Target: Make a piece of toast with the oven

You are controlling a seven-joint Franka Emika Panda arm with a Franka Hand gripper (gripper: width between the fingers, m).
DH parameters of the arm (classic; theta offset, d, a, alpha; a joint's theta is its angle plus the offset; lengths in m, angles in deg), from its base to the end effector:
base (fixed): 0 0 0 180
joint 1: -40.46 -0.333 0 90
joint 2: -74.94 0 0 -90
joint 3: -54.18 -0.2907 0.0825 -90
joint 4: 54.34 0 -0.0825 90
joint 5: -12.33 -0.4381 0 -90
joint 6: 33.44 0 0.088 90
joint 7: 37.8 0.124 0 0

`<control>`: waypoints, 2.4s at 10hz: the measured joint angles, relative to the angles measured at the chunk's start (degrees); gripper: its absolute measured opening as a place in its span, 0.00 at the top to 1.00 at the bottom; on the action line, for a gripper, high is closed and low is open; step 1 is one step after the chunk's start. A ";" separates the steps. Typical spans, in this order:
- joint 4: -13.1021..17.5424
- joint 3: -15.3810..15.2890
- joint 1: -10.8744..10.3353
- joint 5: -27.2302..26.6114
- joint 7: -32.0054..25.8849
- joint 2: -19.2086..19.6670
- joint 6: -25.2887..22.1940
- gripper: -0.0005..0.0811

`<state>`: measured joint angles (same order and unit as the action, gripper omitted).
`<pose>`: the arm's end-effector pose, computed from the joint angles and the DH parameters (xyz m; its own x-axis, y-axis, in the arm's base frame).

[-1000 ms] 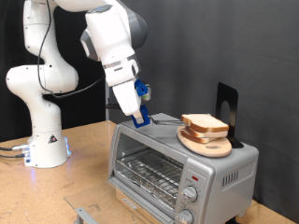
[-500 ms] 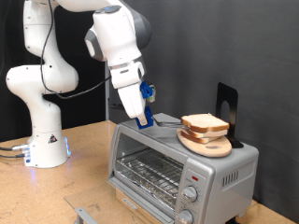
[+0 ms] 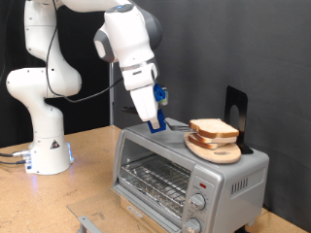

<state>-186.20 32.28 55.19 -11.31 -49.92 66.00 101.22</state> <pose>0.5563 0.0796 0.3556 0.9755 0.0471 0.2149 0.0997 -0.9655 -0.2408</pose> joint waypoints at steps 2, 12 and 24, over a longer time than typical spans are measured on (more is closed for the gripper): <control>1.25 -0.88 0.00 1.72 2.38 0.50 -1.00 0.51; 7.47 -2.79 0.00 6.74 9.49 6.25 -3.15 0.51; 2.68 -3.90 0.04 -1.36 3.26 2.56 3.01 0.51</control>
<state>-183.52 28.38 55.23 -12.66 -46.65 68.56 104.23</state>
